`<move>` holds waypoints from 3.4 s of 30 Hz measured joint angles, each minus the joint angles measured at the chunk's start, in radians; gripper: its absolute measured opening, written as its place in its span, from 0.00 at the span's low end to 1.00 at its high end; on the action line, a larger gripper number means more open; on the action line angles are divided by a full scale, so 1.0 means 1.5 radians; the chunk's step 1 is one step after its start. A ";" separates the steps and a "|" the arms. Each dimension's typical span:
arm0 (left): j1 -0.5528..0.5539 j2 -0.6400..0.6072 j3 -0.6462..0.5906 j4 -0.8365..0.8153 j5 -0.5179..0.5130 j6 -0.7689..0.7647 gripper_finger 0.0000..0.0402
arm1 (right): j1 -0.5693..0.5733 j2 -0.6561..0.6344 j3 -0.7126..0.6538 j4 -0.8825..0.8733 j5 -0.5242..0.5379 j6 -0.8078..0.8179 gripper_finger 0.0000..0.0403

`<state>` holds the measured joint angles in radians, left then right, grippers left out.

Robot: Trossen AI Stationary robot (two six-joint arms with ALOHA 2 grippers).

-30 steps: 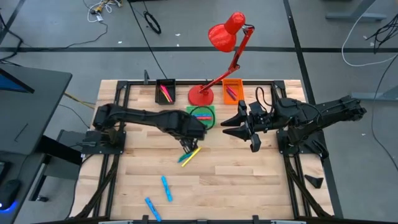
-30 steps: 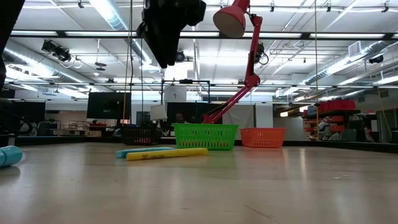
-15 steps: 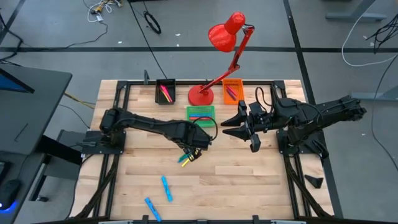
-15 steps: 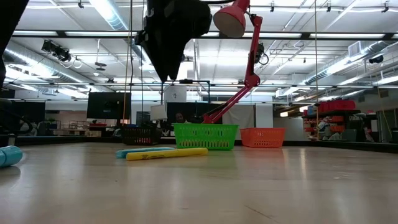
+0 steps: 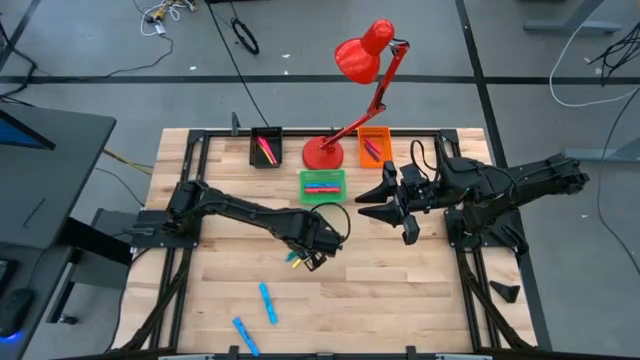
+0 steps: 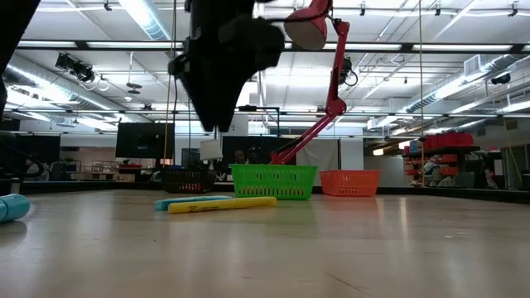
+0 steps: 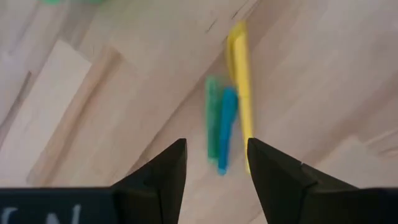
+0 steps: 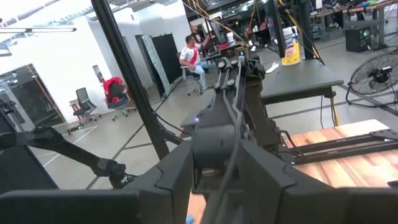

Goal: Pick & Place Markers
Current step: Put the small green highlighter into the orange basket

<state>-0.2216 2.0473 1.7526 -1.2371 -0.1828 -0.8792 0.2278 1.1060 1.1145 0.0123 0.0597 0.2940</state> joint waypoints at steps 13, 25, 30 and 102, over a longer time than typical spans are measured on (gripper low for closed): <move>-0.017 -0.001 -0.139 0.092 0.032 -0.013 0.44 | 0.002 -0.004 0.000 0.000 0.000 0.001 0.32; -0.010 0.005 -0.172 0.167 0.021 0.021 0.44 | 0.002 -0.004 0.000 0.009 0.000 0.008 0.32; 0.000 0.013 -0.172 0.168 0.012 0.023 0.44 | 0.002 -0.003 0.000 0.009 0.000 0.008 0.32; 0.058 -0.142 -0.240 0.168 0.032 0.258 0.08 | 0.002 -0.006 0.000 0.025 0.023 0.008 0.32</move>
<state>-0.1341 1.8341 1.3922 -0.9854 -0.1354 -0.4928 0.2309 1.0973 1.1145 0.0499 0.0937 0.3054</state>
